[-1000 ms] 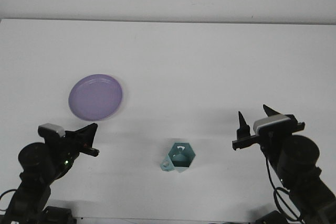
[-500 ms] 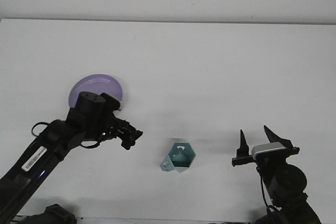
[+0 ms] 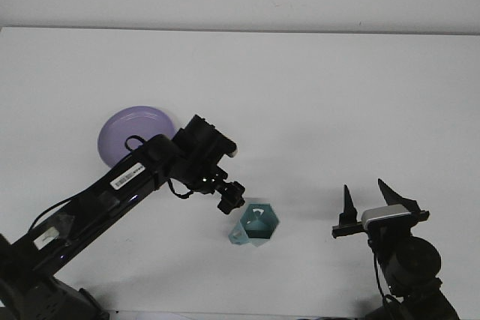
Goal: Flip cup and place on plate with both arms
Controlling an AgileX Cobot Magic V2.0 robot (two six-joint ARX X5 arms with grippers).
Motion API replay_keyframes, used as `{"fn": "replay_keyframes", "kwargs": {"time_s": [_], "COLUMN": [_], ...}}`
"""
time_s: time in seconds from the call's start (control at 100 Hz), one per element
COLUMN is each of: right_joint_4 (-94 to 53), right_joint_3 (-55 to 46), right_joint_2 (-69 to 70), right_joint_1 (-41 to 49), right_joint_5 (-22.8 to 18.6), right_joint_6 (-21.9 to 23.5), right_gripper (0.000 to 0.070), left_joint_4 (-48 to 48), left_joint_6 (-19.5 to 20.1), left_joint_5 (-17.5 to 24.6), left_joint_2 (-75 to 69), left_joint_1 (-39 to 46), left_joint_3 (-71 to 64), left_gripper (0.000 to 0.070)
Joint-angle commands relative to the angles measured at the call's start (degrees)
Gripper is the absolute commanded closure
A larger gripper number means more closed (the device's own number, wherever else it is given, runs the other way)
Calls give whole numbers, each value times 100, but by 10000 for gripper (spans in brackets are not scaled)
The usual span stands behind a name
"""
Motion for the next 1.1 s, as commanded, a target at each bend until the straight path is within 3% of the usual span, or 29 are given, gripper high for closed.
{"fn": "replay_keyframes", "kwargs": {"time_s": [0.0, 0.61, 0.64, 0.67, 0.76, 1.09], "right_joint_4": [59, 90, 90, 90, 87, 79], "right_joint_3": [68, 68, 68, 68, 68, 68], "right_joint_2": [22, 22, 22, 22, 22, 22], "right_joint_1": [26, 26, 26, 26, 26, 26], "right_joint_5": [15, 17, 17, 17, 17, 20], "right_joint_6": [66, 79, 79, 79, 79, 76], "right_gripper": [220, 220, 220, 220, 220, 220], "left_joint_4": [-13, 356, 365, 387, 463, 326], "left_joint_6": [94, 98, 101, 122, 181, 179], "left_joint_5": [-33, -59, -59, -59, -63, -138], "left_joint_2": [245, 1394, 1416, 1423, 1423, 1360], "left_joint_1": [-133, -577, -595, -608, -643, -437], "left_joint_3": [146, 151, 151, 151, 151, 247], "left_gripper": [266, 287, 309, 375, 700, 687]}}
